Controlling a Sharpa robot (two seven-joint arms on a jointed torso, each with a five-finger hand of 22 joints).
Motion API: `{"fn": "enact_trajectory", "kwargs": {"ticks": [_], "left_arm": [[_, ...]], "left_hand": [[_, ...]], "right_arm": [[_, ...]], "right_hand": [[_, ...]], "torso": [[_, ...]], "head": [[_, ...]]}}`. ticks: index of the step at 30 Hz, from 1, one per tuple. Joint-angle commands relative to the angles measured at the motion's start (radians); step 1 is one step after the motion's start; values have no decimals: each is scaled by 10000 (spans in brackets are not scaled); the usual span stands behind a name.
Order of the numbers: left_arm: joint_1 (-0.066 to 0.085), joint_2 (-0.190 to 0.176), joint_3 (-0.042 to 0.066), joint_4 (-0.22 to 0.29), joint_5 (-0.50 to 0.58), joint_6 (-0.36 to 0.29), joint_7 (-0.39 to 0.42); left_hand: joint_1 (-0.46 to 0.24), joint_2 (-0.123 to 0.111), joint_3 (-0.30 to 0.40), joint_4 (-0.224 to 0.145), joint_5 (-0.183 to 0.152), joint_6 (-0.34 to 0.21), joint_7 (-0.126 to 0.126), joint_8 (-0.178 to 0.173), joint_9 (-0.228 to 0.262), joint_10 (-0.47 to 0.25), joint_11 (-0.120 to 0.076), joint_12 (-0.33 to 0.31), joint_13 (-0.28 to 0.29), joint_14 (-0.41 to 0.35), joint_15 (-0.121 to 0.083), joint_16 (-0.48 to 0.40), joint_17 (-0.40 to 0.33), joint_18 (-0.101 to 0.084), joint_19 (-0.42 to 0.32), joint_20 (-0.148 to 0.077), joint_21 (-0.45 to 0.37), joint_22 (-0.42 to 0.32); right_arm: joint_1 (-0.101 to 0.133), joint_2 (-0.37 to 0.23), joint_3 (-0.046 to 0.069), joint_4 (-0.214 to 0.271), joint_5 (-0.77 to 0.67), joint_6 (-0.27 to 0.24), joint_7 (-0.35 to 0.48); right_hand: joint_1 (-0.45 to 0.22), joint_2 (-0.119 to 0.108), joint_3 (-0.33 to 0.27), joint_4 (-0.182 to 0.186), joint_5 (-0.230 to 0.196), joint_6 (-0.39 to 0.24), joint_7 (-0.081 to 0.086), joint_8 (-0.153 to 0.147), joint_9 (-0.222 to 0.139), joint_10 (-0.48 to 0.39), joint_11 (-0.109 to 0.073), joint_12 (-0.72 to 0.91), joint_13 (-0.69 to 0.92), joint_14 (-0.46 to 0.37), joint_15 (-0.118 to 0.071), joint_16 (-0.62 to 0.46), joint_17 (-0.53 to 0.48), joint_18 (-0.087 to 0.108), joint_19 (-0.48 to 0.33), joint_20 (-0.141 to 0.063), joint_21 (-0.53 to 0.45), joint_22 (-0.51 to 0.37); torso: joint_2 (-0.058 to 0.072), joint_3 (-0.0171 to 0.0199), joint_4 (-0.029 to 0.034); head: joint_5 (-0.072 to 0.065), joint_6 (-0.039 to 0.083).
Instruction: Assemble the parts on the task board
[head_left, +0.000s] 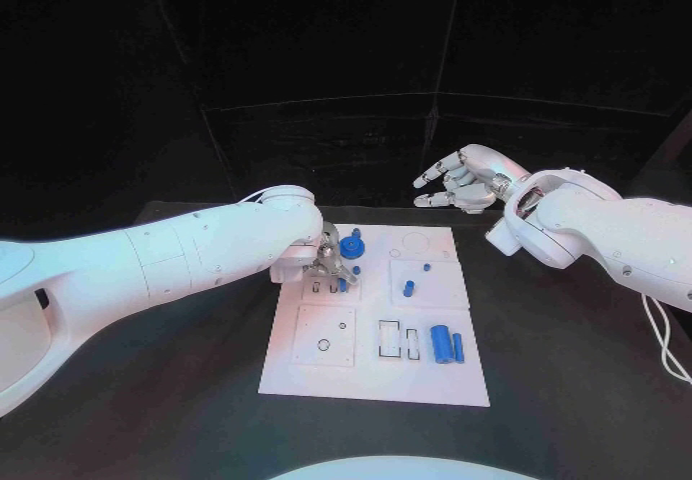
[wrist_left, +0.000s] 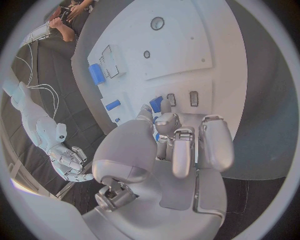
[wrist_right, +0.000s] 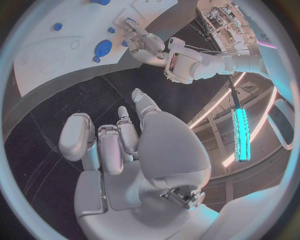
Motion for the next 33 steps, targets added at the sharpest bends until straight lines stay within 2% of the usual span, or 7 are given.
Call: {"fn": "enact_trajectory", "kwargs": {"ticks": [1,12,17,23,26,29,33], "left_arm": [[13,23,-9,-16,-89,171,22],[13,30,-17,-23,-88,136,115],[12,30,-18,15,-88,85,179],[4,-125,-20,184,51,-398,522],[-2,-280,-21,344,196,-763,688],[-9,-455,-23,523,287,-1153,827],[-29,-765,-27,863,376,-1833,946]], "left_hand": [[235,40,79,-160,8,-91,-2,52,43,-48,-16,53,-9,1038,-42,31,2633,-182,96,-26,0,7],[1062,333,928,-870,20,-296,-51,11,121,-137,-61,2,-90,1038,-80,31,2633,-169,67,-52,-40,-18],[1585,427,2064,-1412,30,-432,-21,-144,75,-252,-78,-118,-188,1038,-98,31,2633,-160,48,-110,-70,-33],[1308,-97,4416,-1935,188,-473,7,-183,125,-240,-69,-160,-247,1038,-67,31,2633,-153,41,-79,-114,-45],[417,-768,6474,-2120,159,-461,62,8,317,-160,-51,-121,-266,1038,-37,31,2633,-150,53,-46,-121,-11],[-180,-1111,7671,-2228,140,-464,40,188,486,-95,-37,-75,-267,1038,-34,31,2633,-147,58,-49,-134,4],[-483,-1332,8217,-2359,119,-494,11,298,597,-52,-44,-42,-261,1038,-56,31,2633,-153,60,-35,-150,4]], "right_arm": [[21,19,3,-22,-13,110,9],[20,48,1,-59,-14,175,-56],[20,67,0,-79,-15,196,-77],[20,97,-1,-106,-15,191,-54],[20,112,-2,-124,-15,194,-46],[19,117,-2,-138,-15,180,-43],[19,117,-4,-165,-16,165,-44]], "right_hand": [[-3,57,-14,35,42,73,13,40,-12,-78,-25,-48,-11,568,-57,-43,455,173,-92,-6,-39,-17],[-2,65,-10,36,48,78,11,43,-11,-85,-27,-56,-21,562,-58,-59,425,177,-102,-6,-53,-42],[-2,65,-10,36,48,78,11,43,-11,-85,-27,-56,-21,562,-58,-59,425,177,-102,-6,-53,-42],[-1,69,-7,36,55,81,10,45,-11,-83,-28,-55,-19,560,-59,-65,417,178,-105,-7,-58,-50],[-1,69,-7,36,55,81,10,45,-11,-83,-28,-55,-19,560,-59,-65,417,178,-105,-7,-58,-50],[-6,70,-8,39,58,83,10,45,-12,-82,-28,-54,-19,560,-59,-67,415,179,-106,-7,-61,-53],[-14,71,-11,45,60,83,11,46,-12,-82,-27,-54,-19,560,-60,-68,414,179,-107,-8,-63,-56]], "torso": [[3,-2,-2],[11,-5,-1],[11,-7,2],[13,-3,-5],[16,-3,5],[10,-2,24],[2,-3,25]], "head": [[4,-8],[2,-44],[12,-53],[20,-55],[11,-56],[1,-71],[33,-78]]}}
